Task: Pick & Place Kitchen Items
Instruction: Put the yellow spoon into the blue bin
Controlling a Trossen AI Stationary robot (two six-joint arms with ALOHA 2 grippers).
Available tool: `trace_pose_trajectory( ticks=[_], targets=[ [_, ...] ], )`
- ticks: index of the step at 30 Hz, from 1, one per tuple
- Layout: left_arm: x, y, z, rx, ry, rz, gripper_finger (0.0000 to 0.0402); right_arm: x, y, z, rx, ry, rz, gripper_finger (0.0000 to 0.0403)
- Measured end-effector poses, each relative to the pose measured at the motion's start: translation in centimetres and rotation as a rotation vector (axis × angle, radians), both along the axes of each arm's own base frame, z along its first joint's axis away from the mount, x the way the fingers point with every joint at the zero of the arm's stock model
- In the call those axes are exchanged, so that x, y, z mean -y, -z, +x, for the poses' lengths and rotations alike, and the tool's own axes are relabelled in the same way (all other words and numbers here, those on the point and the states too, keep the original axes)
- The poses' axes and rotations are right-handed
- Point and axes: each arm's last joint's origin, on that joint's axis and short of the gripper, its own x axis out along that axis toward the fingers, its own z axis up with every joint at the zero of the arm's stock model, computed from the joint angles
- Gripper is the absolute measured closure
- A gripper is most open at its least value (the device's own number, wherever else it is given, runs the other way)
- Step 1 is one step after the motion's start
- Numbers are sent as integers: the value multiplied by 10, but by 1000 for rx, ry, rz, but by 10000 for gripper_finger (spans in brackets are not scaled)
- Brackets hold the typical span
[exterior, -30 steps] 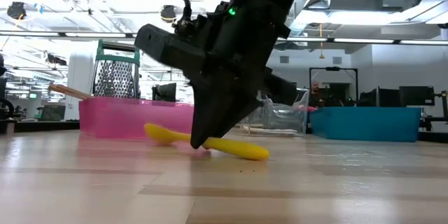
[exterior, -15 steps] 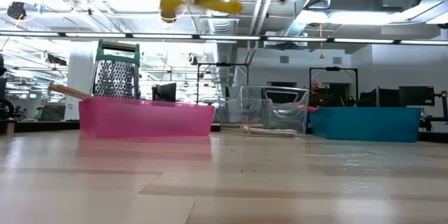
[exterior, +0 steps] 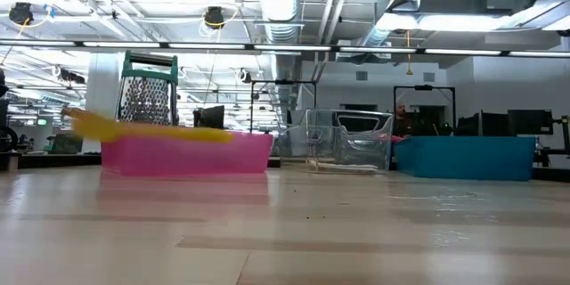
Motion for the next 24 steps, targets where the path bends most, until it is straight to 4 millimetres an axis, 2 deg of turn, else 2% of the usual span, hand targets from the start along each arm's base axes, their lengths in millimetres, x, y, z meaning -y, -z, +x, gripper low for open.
trace_pose_trajectory(
  ticks=[3,7,10,13,16,19,21,24],
  targets=[
    [-1,0,0,-2,-20,12,243,6,-11,-6,31,3,-18,402],
    [-1,0,1,-7,-30,13,243,12,-13,-8,21,7,-42,401],
    [-1,0,1,-6,-29,14,243,12,-2,-5,-74,-33,-62,394],
    [-1,0,1,-7,-29,14,243,9,25,11,-218,-49,-97,375],
    [-1,1,1,-13,-28,15,243,5,51,32,-317,-110,-113,340],
    [-1,7,1,-78,-25,-7,243,5,65,44,-356,-184,-84,293],
    [-2,17,5,-143,-11,-17,243,5,68,50,-348,-235,-53,258],
    [0,37,15,-233,32,-39,243,4,62,46,-325,-264,-38,206]
  ],
)
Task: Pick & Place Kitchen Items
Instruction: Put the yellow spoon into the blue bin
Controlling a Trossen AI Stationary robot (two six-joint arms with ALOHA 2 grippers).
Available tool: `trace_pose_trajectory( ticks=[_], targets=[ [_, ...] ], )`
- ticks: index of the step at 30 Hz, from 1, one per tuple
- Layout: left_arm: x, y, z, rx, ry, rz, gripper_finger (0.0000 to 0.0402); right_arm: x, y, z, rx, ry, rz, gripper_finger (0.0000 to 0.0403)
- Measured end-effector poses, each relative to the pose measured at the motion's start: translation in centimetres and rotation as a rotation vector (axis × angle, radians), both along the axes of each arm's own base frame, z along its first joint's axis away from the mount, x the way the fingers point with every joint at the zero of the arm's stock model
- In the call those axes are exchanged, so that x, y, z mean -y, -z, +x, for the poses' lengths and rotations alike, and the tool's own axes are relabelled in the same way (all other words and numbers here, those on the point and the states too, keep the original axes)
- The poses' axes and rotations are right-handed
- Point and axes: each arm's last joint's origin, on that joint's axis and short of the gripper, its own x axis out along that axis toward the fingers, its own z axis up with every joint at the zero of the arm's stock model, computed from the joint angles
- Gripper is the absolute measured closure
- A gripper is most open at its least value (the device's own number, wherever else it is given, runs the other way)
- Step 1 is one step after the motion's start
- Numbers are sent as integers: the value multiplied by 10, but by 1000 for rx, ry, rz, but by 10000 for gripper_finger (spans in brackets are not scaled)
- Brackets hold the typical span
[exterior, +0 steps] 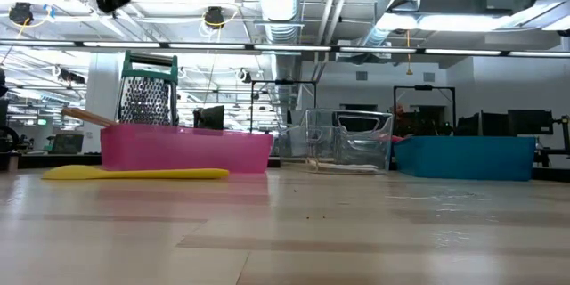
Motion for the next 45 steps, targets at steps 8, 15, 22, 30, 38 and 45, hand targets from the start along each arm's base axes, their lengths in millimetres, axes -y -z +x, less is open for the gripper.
trace_pose_trajectory(
  ticks=[8,15,22,30,38,45],
  targets=[
    [28,65,35,-275,175,16,243,3,-40,-34,115,21,26,143],
    [65,99,68,-432,201,193,243,7,-54,-47,150,21,35,143],
    [81,139,90,-639,184,296,243,6,-46,-44,104,16,19,143],
    [77,154,103,-687,193,425,242,5,-47,-45,109,14,36,143],
    [65,152,111,-646,275,458,199,0,-47,-46,114,7,53,143],
    [49,158,117,-641,248,431,184,-6,-47,-48,114,-11,55,143]
  ],
)
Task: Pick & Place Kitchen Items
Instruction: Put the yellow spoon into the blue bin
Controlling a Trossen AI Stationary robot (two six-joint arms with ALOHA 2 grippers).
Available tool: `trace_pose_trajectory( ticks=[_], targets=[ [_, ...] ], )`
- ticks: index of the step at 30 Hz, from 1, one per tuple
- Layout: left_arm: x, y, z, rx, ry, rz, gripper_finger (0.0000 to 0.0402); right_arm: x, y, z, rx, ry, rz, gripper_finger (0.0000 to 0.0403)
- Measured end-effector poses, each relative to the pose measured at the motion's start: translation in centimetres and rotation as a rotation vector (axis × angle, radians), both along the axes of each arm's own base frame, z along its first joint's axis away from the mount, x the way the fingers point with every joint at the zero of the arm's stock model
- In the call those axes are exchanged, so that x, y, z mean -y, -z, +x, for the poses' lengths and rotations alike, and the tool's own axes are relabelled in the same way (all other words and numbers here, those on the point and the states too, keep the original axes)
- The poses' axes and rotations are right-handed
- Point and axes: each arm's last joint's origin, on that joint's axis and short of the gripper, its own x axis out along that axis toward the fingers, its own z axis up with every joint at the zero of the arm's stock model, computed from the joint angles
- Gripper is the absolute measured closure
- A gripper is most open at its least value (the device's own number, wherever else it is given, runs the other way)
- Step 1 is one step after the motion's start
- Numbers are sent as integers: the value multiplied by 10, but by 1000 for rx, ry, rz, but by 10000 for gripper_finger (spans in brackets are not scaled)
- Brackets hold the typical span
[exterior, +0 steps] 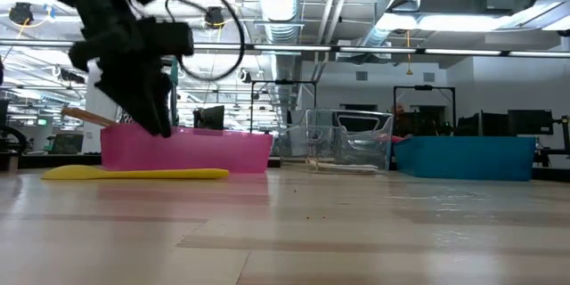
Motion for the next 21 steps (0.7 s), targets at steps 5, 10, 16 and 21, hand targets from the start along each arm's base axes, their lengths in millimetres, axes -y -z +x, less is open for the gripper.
trace_pose_trajectory(
  ticks=[5,10,16,21],
  targets=[
    [-2,18,5,-49,5,-38,196,-3,0,-1,0,-9,1,143],
    [2,33,14,-70,30,-35,207,-4,0,-1,-1,-10,2,143],
    [2,49,18,-128,6,-52,210,-4,0,-1,0,-9,6,143],
    [1,49,18,-130,-18,-70,252,-4,0,-1,0,-9,6,143]
  ],
)
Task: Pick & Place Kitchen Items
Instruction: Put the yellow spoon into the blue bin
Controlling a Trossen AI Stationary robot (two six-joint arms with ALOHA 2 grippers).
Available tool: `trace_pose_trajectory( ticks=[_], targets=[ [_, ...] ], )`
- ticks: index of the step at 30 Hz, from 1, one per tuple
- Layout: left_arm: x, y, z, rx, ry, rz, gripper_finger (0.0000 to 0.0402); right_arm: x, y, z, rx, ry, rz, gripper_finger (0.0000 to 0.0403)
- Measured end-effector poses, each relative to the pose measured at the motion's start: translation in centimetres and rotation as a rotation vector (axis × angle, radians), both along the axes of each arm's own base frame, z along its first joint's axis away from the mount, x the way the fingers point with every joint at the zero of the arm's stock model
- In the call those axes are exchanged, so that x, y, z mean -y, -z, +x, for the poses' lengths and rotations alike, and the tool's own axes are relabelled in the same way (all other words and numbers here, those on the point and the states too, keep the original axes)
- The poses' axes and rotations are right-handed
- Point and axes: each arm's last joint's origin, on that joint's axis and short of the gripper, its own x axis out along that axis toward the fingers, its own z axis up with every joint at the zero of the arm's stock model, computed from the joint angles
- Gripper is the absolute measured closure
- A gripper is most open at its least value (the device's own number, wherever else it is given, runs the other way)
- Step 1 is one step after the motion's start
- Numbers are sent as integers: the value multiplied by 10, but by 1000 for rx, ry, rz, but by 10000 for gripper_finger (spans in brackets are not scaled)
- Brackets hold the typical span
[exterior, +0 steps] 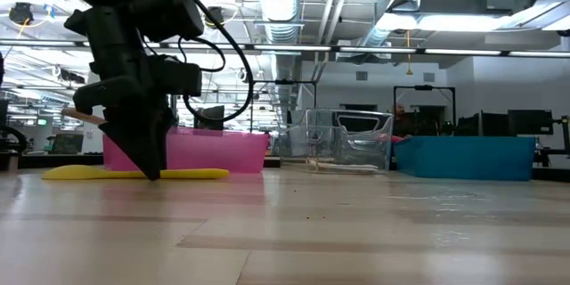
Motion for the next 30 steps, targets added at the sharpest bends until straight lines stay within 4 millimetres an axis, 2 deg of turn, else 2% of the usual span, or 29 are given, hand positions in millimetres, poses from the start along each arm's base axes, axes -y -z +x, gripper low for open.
trace_pose_trajectory(
  ticks=[7,12,17,22,30],
  targets=[
    [0,0,0,-1,-26,-24,385,0,0,0,1,0,0,143],
    [0,0,0,5,-70,-48,391,-3,0,-1,5,-3,15,143],
    [2,-13,-3,59,-96,-113,394,-12,-2,-6,19,-13,11,143],
    [2,-46,-6,232,-120,-169,394,-23,-4,-12,36,-2,-11,143],
    [-1,-107,-26,558,-148,-256,394,-30,4,-17,1,78,5,143]
  ],
)
